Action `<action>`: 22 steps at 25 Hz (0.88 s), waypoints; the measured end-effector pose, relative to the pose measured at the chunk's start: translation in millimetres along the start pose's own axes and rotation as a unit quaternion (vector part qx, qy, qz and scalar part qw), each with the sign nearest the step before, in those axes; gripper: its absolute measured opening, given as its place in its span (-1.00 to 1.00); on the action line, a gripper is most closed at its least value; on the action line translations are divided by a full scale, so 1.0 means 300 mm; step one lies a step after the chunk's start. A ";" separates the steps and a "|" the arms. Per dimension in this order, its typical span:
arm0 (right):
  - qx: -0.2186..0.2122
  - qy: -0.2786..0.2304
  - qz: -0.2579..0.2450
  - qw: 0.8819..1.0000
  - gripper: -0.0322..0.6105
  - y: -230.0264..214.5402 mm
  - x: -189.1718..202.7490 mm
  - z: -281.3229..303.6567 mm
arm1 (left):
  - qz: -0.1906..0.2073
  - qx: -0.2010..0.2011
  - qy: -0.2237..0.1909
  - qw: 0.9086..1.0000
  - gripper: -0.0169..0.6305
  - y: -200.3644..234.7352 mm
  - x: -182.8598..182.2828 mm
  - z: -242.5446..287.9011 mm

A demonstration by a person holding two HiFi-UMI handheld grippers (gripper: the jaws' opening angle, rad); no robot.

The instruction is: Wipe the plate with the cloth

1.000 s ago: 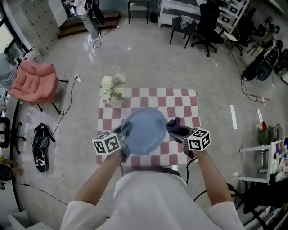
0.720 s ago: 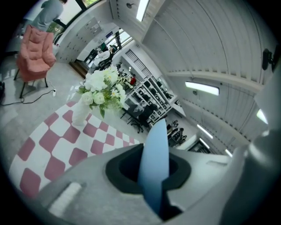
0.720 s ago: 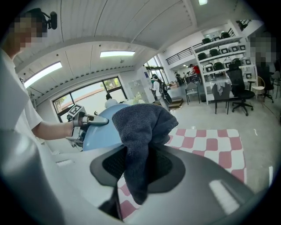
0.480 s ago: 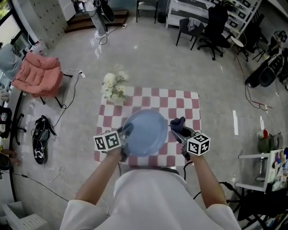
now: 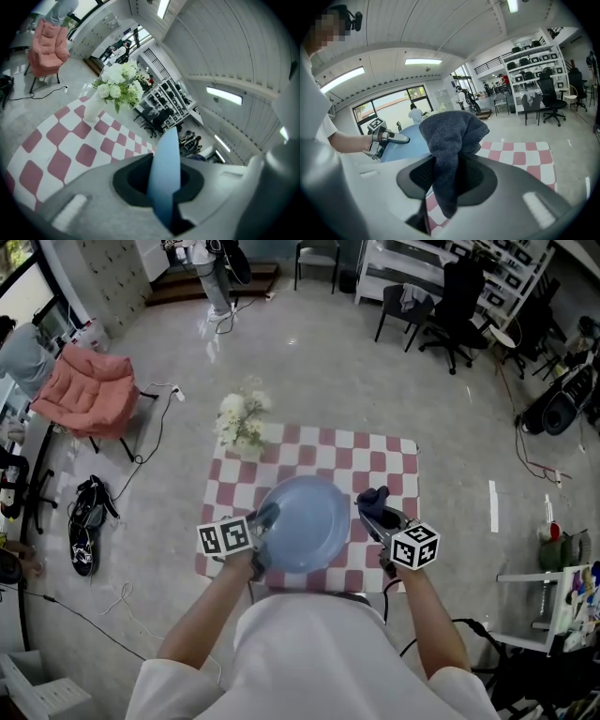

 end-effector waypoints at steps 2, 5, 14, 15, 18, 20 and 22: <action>0.000 -0.003 0.002 1.000 -0.54 -0.004 0.000 -0.005 | 0.001 0.001 -0.001 1.000 -0.83 -0.001 -0.002 0.000; 0.005 -0.004 0.008 1.000 -0.54 -0.008 0.006 -0.014 | -0.001 0.001 0.000 1.000 -0.83 -0.005 0.004 -0.002; 0.015 -0.012 0.031 0.999 -0.54 -0.026 0.028 -0.030 | -0.006 -0.003 0.005 1.000 -0.83 -0.005 0.016 -0.004; 0.015 -0.013 0.032 0.999 -0.55 -0.030 0.029 -0.030 | -0.006 -0.003 0.005 1.000 -0.83 -0.004 0.015 -0.003; 0.017 -0.012 0.035 0.999 -0.54 -0.042 0.036 -0.030 | -0.005 -0.003 0.006 1.000 -0.83 -0.002 0.015 0.001; 0.017 -0.011 0.036 0.999 -0.54 -0.044 0.037 -0.033 | -0.004 -0.002 0.008 1.000 -0.83 -0.005 0.016 0.002; 0.017 -0.011 0.036 0.999 -0.55 -0.043 0.035 -0.037 | -0.004 -0.002 0.009 1.000 -0.83 -0.010 0.017 0.000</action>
Point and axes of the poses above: the fingertips, and each gripper's own axes: z forward along the fingers, y to its left, x out of its underside, the point moved 7 cm from there along -z, backward along the fingers, and after that the axes turned 2 degrees about -z, right-handed, at the moved point
